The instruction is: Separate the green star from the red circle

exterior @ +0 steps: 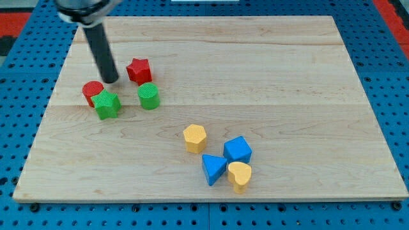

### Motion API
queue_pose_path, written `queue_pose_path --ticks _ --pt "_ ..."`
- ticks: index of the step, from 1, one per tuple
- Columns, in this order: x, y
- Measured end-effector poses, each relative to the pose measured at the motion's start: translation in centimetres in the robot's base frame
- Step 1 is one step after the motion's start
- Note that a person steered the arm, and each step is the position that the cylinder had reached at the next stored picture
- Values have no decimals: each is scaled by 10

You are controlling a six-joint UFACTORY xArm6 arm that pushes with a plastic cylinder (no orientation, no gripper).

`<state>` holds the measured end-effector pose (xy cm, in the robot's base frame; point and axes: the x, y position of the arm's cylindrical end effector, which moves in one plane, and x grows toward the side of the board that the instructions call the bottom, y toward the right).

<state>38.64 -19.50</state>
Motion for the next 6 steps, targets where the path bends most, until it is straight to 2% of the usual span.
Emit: queue_pose_path --ticks 1,3,5,6 --pt "45 -4" --pt "101 -14" --pt "100 -2" --pt "163 23"
